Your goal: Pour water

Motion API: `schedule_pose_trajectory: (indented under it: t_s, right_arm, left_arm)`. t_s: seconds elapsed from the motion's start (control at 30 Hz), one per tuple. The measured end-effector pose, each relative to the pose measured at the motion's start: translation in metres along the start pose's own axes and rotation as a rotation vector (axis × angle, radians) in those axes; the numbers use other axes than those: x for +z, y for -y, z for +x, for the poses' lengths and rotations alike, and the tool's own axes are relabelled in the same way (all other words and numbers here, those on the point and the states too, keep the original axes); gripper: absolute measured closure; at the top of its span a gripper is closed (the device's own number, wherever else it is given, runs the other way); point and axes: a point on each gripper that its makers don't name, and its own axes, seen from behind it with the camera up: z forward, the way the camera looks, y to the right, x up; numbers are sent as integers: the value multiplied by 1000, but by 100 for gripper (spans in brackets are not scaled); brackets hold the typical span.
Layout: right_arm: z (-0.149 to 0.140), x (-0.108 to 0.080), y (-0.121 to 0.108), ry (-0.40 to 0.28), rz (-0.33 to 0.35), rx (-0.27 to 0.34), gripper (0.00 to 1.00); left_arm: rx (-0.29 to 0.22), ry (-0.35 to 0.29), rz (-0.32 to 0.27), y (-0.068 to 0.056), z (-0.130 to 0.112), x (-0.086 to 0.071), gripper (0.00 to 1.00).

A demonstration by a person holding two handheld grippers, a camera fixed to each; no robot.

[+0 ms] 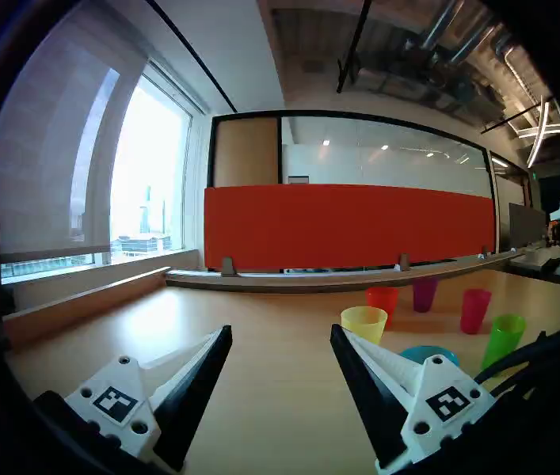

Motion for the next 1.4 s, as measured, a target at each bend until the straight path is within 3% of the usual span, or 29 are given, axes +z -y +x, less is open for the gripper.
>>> schedule_pose_trajectory:
  t_s: [0.5,0.9,1.17,1.4]
  right_arm:
    - [0,5,0,-14,16,6,0]
    - [34,16,4,-118,40,7,0]
    - [15,19,33,-137,95,-33,0]
    - [-24,25,46,-130,158,30,0]
  left_arm:
    - [1,0,4,2,-2,-1,8]
    - [1,-1,4,3,-2,0,8]
    - [1,-1,4,2,-3,0,8]
    - [1,-1,4,1,-4,0,8]
